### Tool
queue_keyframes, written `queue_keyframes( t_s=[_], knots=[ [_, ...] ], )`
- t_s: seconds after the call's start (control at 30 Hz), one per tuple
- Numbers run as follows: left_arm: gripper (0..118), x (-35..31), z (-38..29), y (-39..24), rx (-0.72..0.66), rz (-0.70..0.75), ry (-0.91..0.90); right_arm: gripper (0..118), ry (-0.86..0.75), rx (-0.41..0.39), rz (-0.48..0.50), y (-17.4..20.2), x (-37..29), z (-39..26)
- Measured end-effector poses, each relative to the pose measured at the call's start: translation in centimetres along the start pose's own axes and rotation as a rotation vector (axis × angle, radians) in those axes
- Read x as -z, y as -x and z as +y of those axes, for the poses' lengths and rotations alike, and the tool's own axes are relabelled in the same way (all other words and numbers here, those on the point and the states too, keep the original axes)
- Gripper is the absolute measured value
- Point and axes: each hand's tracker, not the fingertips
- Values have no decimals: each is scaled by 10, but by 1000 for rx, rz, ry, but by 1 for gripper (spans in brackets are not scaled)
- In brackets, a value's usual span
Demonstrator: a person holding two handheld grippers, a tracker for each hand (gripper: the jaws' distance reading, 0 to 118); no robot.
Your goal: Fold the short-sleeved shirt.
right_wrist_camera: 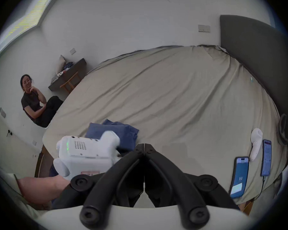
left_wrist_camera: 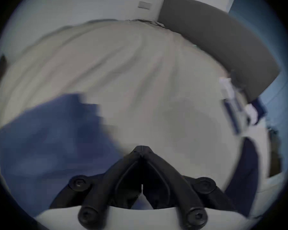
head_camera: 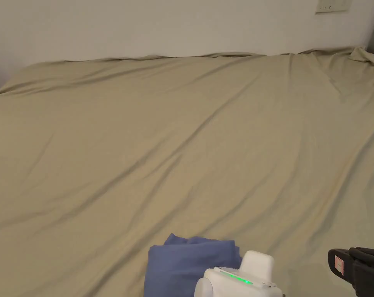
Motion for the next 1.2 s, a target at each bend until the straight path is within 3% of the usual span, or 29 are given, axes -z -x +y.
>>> queue_keyframes(
  t_s=[0.07, 0.2, 0.27, 0.33, 0.37, 0.4, 0.47, 0.53, 0.6, 0.63, 0.67, 0.7, 0.73, 0.83, 0.87, 0.97, 1.03, 1.07, 1.1, 1.13, 1.17, 1.2],
  knots=[
    [0, -31, -5, 1, -66, -177, -78, 2, -59, 0, 62, 3, -3, 9],
    [0, -112, -28, 66, -286, -105, -214, 2, -88, 78, 203, 0, 20, 26],
    [0, -148, -49, 118, -404, -20, -256, 2, 6, 156, 397, -5, 64, 28],
    [0, -175, -67, 163, -461, 56, -268, 2, 220, 277, 654, -8, 129, 17],
    [0, -185, -75, 179, -502, 84, -282, 2, 282, 319, 706, -6, 158, 7],
    [0, -194, -82, 191, -558, 86, -292, 2, 330, 344, 671, -5, 185, -5],
    [0, -209, -92, 203, -606, 34, -331, 2, 470, 371, 453, -15, 233, -30],
    [0, -214, -95, 207, -597, 41, -337, 2, 550, 348, 339, -23, 257, -53],
    [0, -210, -95, 209, -585, 48, -339, 2, 455, 520, 518, -35, 250, -54],
    [8, -205, -93, 209, -573, 54, -335, 2, 505, 509, 467, -37, 249, -53],
    [69, -196, -89, 209, -555, 51, -320, 2, 486, 468, 461, -36, 249, -53],
    [118, -183, -83, 209, -526, 60, -254, 2, 475, 441, 472, -37, 245, -56],
    [118, -174, -81, 205, -502, 81, -360, 2, 472, 438, 474, -38, 246, -57],
    [118, -116, -65, 198, -430, 71, -178, 2, 479, 512, 513, -45, 249, -60],
    [118, -124, -52, 202, -422, 87, -137, 2, 476, 525, 526, -48, 250, -63],
    [118, -89, -39, 195, -412, 108, -79, 2, 457, 555, 573, -58, 251, -72],
    [114, -84, -33, 182, -458, 119, -106, 2, 450, 639, 603, -66, 251, -80],
    [77, -90, -30, 175, -453, 55, -138, 2, 449, 674, 604, -69, 250, -83],
    [74, -95, -26, 166, -441, 9, -146, 2, 445, 676, 593, -71, 247, -86],
    [69, -103, -22, 161, -385, 120, -123, 2, 437, 669, 587, -72, 244, -87],
    [44, -107, -24, 159, -328, 119, -90, 2, 433, 668, 583, -73, 242, -88],
    [41, -112, -27, 162, -321, 69, -94, 2, 434, 668, 574, -74, 240, -89]
  ],
)
